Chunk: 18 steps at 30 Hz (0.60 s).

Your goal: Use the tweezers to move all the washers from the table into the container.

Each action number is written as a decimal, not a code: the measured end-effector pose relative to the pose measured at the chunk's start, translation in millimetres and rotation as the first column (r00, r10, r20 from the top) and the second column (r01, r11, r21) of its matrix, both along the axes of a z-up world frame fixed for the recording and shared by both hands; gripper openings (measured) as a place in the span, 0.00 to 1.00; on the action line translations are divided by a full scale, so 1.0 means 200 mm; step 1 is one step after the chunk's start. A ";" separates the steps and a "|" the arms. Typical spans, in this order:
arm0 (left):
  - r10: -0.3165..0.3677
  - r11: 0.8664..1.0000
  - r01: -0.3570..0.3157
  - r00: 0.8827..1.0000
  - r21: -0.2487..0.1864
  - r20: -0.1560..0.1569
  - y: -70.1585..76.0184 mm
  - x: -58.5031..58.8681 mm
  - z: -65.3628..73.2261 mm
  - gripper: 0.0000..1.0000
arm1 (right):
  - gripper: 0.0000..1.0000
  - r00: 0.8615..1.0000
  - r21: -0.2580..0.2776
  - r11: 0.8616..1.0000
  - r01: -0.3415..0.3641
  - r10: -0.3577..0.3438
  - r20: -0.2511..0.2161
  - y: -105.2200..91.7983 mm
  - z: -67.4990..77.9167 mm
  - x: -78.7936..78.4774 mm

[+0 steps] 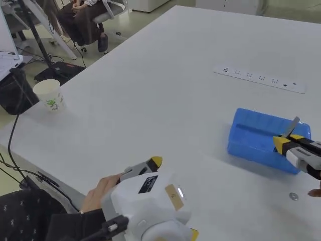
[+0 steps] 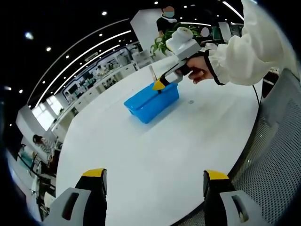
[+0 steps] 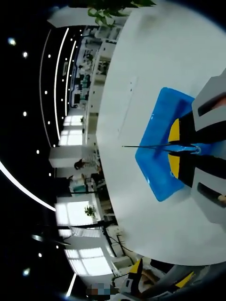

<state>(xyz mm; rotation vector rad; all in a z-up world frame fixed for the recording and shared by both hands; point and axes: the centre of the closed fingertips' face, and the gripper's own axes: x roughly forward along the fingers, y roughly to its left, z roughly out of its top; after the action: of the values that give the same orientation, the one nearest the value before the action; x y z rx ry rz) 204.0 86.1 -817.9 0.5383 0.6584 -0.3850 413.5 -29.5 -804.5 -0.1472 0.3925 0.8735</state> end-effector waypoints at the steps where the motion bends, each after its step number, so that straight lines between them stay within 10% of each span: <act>1: -0.001 1.000 0.001 1.000 0.000 0.001 0.00 0.00 0.00 0.86 | 0.03 1.000 0.003 1.000 0.000 0.000 0.005 0.00 0.01 0.00; 18: -0.005 1.000 0.005 1.000 0.005 0.010 0.00 -0.01 0.01 0.86 | 0.03 0.996 0.084 0.996 -0.002 -0.005 0.084 -0.10 0.26 -0.11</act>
<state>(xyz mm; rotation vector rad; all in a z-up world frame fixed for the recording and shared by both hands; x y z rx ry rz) 202.6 86.2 -816.7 0.5467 0.6485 -0.3845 391.4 -49.3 -753.1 -0.1054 0.2768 0.8777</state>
